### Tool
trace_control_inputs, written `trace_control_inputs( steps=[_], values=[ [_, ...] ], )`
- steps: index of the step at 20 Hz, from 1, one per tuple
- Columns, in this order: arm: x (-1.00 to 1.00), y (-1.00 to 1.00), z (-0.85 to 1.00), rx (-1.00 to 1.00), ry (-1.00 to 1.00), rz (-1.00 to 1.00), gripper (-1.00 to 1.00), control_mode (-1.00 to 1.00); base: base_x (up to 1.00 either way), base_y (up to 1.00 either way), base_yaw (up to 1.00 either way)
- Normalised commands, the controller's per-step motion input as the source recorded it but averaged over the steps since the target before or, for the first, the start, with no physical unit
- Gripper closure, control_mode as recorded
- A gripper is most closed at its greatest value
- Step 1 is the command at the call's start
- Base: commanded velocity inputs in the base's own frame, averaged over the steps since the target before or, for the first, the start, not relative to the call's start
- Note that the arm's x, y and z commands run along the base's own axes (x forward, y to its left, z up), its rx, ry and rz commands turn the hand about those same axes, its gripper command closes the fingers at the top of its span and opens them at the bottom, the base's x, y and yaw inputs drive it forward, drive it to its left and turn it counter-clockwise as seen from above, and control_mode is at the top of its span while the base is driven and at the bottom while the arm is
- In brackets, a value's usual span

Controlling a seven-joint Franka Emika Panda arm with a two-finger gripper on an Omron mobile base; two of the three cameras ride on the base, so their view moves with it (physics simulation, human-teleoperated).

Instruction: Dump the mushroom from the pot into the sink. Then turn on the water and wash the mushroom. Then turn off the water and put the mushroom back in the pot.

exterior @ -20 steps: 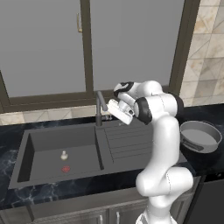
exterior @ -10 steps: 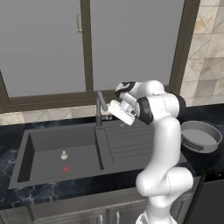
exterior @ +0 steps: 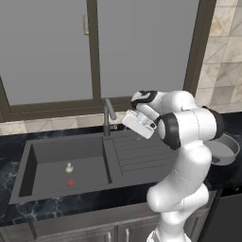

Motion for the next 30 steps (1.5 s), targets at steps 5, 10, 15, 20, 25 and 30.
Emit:
trace_control_inputs(
  steps=[5,10,15,20,25,30],
  values=[
    [-0.98,0.00,0.39,-0.06,-0.29,0.00,-1.00,-1.00,0.00,0.00,0.00],
    [-0.80,0.01,0.60,-0.04,-0.19,0.01,-1.00,-1.00,0.00,0.00,0.00],
    [-0.61,0.26,0.60,-0.04,-0.10,0.04,-1.00,-1.00,0.00,0.00,0.00],
    [-0.41,0.68,0.46,-0.08,-0.06,0.04,-1.00,-1.00,0.00,0.00,0.00],
    [-0.22,0.84,0.33,-0.11,0.00,0.04,-1.00,-1.00,0.00,0.00,0.00],
    [-0.02,0.76,0.28,-0.11,0.00,0.03,-1.00,-1.00,0.00,0.00,0.00]
  ],
)
